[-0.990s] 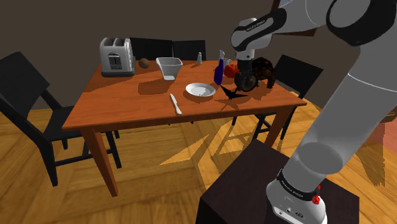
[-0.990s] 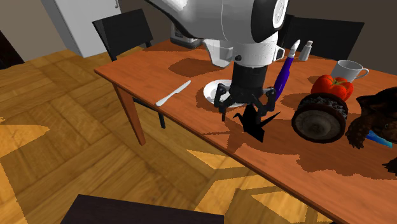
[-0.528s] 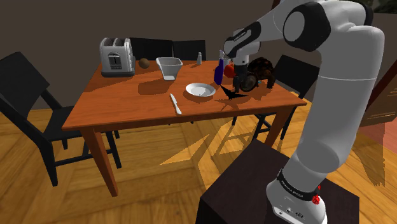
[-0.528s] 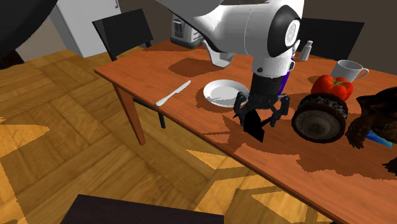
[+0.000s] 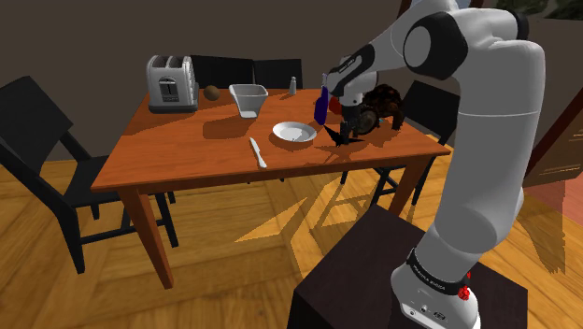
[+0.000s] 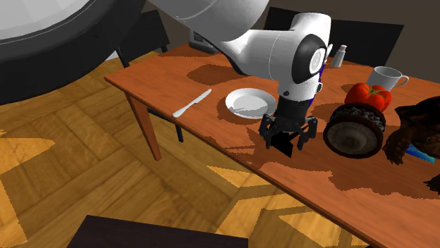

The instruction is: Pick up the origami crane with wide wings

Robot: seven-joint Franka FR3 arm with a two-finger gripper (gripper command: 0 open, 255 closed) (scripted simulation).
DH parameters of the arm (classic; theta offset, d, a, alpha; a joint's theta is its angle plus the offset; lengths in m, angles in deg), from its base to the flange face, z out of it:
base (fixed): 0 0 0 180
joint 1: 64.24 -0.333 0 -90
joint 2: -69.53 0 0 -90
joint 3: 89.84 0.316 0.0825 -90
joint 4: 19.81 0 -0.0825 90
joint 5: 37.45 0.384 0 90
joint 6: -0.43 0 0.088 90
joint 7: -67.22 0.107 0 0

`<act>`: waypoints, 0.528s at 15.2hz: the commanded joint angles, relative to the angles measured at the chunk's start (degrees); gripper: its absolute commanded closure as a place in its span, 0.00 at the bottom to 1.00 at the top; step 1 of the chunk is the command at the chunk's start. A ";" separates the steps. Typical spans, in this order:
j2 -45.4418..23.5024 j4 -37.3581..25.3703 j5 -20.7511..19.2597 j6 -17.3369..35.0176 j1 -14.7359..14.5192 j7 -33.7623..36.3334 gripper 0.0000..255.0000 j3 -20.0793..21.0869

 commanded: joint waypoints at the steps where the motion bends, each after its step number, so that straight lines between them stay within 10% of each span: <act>1: -0.29 0.16 0.14 0.47 0.06 -0.04 0.00 0.06; 2: -0.34 0.08 0.16 0.43 0.06 -0.03 1.00 0.07; 8: -0.28 0.14 0.13 0.42 0.04 -0.01 1.00 0.06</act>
